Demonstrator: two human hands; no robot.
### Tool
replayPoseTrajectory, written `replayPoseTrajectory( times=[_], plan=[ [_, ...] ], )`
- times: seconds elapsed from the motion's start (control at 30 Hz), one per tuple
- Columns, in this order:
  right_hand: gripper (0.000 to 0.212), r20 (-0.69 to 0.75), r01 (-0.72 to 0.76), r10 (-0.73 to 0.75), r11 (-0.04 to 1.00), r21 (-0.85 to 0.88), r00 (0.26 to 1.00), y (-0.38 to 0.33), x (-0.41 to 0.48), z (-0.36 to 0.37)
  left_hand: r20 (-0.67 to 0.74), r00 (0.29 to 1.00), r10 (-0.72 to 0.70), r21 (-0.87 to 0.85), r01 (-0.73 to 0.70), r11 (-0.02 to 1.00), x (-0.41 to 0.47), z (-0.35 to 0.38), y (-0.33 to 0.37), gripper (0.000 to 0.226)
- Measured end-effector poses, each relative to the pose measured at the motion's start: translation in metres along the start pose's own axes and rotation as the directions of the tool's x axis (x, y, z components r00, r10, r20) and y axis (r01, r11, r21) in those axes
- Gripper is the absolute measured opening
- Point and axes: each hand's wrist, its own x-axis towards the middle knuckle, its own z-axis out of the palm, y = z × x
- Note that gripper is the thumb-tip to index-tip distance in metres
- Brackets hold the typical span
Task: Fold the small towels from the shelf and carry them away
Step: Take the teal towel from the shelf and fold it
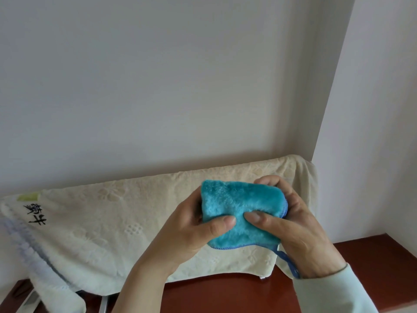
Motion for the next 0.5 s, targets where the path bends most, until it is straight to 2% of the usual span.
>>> replayPoseTrajectory(
  times=[0.07,0.2,0.33,0.5],
  plan=[
    [0.038,-0.017,-0.022,0.022,1.0,0.017,1.0,0.003,0.001,0.0,-0.027,1.0,-0.008,0.031,0.008,0.999,-0.001,0.0,-0.002,0.035],
    [0.035,-0.029,-0.129,0.128,0.991,-0.02,0.991,0.013,0.003,0.007,-0.115,0.993,-0.006,0.005,0.007,1.0,-0.009,-0.007,-0.005,0.03],
    [0.036,0.04,-0.203,0.208,0.973,-0.109,0.977,0.021,0.007,0.024,-0.178,0.983,-0.032,-0.037,0.026,0.999,-0.025,-0.02,-0.006,0.023],
    [0.029,0.13,-0.235,0.26,0.954,-0.185,0.957,0.038,0.019,0.055,-0.216,0.97,-0.111,-0.111,0.089,0.99,-0.056,-0.05,-0.005,0.029]
  ],
)
